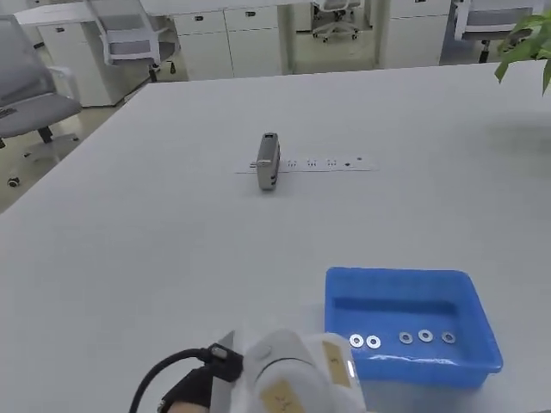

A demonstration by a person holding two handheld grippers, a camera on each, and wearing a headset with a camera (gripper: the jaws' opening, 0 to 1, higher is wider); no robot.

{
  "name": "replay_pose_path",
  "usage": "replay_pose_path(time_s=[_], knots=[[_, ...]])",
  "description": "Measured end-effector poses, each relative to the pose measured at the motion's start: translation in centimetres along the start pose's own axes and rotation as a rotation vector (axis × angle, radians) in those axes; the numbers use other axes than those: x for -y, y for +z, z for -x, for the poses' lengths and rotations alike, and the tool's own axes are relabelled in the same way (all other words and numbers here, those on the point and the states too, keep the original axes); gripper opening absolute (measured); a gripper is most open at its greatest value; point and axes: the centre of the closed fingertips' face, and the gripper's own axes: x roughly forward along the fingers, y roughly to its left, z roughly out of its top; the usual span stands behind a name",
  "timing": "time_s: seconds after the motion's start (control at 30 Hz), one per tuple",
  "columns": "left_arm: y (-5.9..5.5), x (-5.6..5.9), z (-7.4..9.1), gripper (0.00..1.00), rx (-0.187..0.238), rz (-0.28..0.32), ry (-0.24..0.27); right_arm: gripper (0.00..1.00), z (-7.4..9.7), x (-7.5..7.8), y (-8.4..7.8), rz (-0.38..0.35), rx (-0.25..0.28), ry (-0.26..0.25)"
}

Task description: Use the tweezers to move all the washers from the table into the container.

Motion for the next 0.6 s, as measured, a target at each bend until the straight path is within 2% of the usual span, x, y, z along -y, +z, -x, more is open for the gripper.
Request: replay_pose_path(time_s=[0.1, 0.2, 0.27, 0.43, 0.53, 0.6], knots=[[-0.4, -0.3, -0.3, 0.0, -0.018, 0.004, 0.003, 0.27, 2.0, 0.1, 0.4, -0.063, 0.058, -0.042], [-0.7, -0.4, -0.6, 0.0, -0.042, -0.009, 0.006, 0.33, 4.0, 0.3, 0.4, -0.074, 0.088, -0.086], [-0.8, -0.5, -0.7, 0.0, -0.053, -0.019, 0.005, 0.36, 5.8, 0.5, 0.3, -0.079, 0.102, -0.133], [-1.2, -0.6, -1.1, 0.0, -0.08, -0.03, 0.002, 0.47, 11.0, 3.5, 0.3, -0.024, 0.146, -0.388], [-1.4, -0.7, -1.3, 0.0, -0.095, -0.034, 0.004, 0.52, 13.5, 4.9, 0.4, -0.072, 0.22, -0.484], [-1.5, -0.7, -1.4, 0.0, -0.108, -0.043, 0.008, 0.59, 14.8, 5.8, 0.3, -0.113, 0.271, -0.536]])
